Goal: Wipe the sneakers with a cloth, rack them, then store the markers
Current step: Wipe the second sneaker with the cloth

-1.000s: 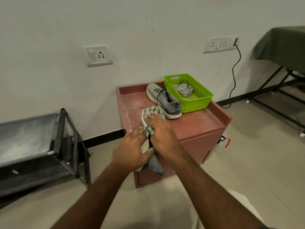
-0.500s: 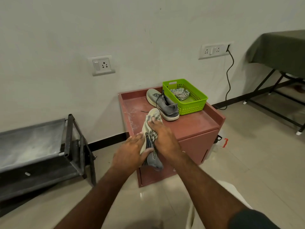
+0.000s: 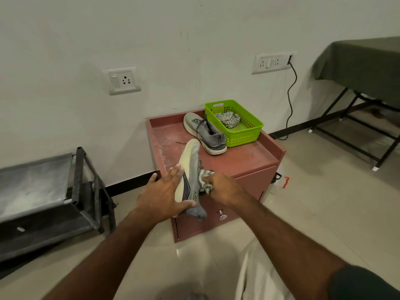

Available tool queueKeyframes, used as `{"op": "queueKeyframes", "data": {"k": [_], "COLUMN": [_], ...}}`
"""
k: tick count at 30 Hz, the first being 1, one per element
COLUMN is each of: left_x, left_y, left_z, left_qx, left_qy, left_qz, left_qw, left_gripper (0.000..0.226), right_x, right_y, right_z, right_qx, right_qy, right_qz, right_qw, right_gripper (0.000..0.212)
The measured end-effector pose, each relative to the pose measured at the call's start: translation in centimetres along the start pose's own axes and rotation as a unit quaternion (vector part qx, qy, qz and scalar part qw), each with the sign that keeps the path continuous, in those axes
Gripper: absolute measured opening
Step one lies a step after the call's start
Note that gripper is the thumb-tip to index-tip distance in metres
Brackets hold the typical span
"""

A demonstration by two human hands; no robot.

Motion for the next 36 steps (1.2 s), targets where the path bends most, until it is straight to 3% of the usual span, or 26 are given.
{"op": "queueKeyframes", "data": {"k": [3, 5, 7, 9, 11, 14, 16, 19, 21, 24, 28, 31, 33, 36], "left_x": [0.1, 0.3, 0.7, 0.6, -0.2, -0.9, -0.8, -0.5, -0.5, 0.0, 0.3, 0.4, 0.3, 0.1], "left_y": [-0.2, -0.2, 0.2, 1.0, 1.8, 2.2, 2.1, 1.9, 1.8, 1.7, 1.3, 1.4, 1.3, 1.4], "left_z": [0.4, 0.0, -0.6, -0.8, -0.5, -0.2, -0.3, -0.4, -0.3, 0.0, -0.3, -0.3, -0.2, -0.1], "left_qx": [0.006, 0.003, -0.005, -0.014, -0.017, -0.019, -0.015, -0.009, -0.007, 0.001, 0.004, 0.003, 0.004, 0.000], "left_qy": [-0.003, -0.014, -0.042, -0.079, -0.106, -0.128, -0.143, -0.142, -0.143, -0.158, -0.156, -0.156, -0.147, -0.143], "left_qz": [-0.006, -0.019, -0.042, -0.042, -0.020, -0.022, -0.036, -0.037, -0.033, -0.055, -0.048, -0.050, -0.047, -0.041], "left_qw": [1.000, 1.000, 0.998, 0.996, 0.994, 0.991, 0.989, 0.989, 0.989, 0.986, 0.987, 0.986, 0.988, 0.989], "left_gripper": [0.108, 0.108, 0.111, 0.122, 0.129, 0.127, 0.125, 0.124, 0.122, 0.116, 0.121, 0.122, 0.123, 0.125], "right_x": [3.0, 4.2, 2.6, 0.0, -0.6, -0.3, 0.3, 2.2, 2.4, -0.1, 0.0, 0.9, 2.3, 4.0], "right_y": [0.3, -0.2, -0.3, -0.5, -0.3, 0.4, 1.2, 1.7, 1.3, 0.9, 2.5, 3.0, 2.8, 2.0], "right_z": [-3.9, -2.6, 0.8, 3.0, 3.2, 2.5, 0.8, -0.9, 0.9, 4.7, 3.1, 0.7, -0.6, 1.0], "right_qx": [-0.125, -0.066, 0.014, 0.038, 0.029, 0.027, -0.025, -0.091, -0.055, 0.027, 0.011, -0.044, -0.092, -0.028], "right_qy": [0.113, 0.214, 0.248, 0.163, 0.102, 0.039, 0.026, 0.085, 0.152, 0.125, 0.072, 0.059, 0.055, 0.149], "right_qz": [-0.114, -0.200, -0.139, -0.043, -0.021, -0.022, -0.032, -0.133, -0.184, -0.144, -0.099, -0.072, -0.115, -0.195], "right_qw": [0.979, 0.954, 0.959, 0.985, 0.994, 0.999, 0.999, 0.983, 0.970, 0.981, 0.992, 0.995, 0.988, 0.969], "right_gripper": [0.025, 0.044, 0.063, 0.070, 0.070, 0.046, 0.039, 0.049, 0.064, 0.077, 0.044, 0.037, 0.045, 0.064]}}
Point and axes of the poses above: each hand's wrist, its own y-axis towards the middle knuckle, its own x-axis out of the back of the hand, z = x × y, the point moved 8 cm from there along y, towards the middle knuckle, and after that the axes turned 1 degree about -x, right-handed, at the moved point
